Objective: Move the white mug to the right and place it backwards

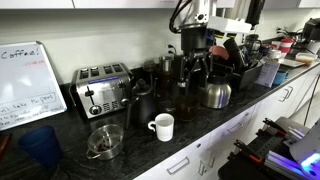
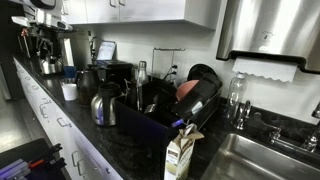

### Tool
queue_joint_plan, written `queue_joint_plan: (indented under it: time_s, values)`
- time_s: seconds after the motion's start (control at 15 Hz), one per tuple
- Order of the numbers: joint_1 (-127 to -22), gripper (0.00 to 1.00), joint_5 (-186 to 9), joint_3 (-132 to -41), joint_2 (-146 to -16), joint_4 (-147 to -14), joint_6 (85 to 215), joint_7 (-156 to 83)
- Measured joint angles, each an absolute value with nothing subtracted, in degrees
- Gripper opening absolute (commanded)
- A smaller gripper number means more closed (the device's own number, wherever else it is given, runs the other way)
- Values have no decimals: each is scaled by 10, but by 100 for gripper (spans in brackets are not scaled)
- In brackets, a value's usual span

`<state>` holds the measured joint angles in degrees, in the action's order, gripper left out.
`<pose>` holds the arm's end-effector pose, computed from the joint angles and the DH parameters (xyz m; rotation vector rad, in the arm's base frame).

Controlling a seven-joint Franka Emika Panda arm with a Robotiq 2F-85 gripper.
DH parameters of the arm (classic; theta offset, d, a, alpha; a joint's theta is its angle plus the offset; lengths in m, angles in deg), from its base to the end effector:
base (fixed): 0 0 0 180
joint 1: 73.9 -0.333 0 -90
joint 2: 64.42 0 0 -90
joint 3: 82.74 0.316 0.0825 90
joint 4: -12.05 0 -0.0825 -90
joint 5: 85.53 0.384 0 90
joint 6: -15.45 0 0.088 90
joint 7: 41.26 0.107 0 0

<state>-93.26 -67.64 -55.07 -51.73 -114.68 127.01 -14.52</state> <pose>0.3088 0.3732 0.4559 -3.0029 -0.3256 0.2403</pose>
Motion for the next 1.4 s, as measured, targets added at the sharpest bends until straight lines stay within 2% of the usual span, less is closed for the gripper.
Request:
queue_joint_plan:
  time_s: [0.8, 1.4]
  values:
    - [-936, 100, -682, -550, -553, -1132, 1282, -115]
    - [-947, 100, -742, -558, -681, -1139, 1367, 56]
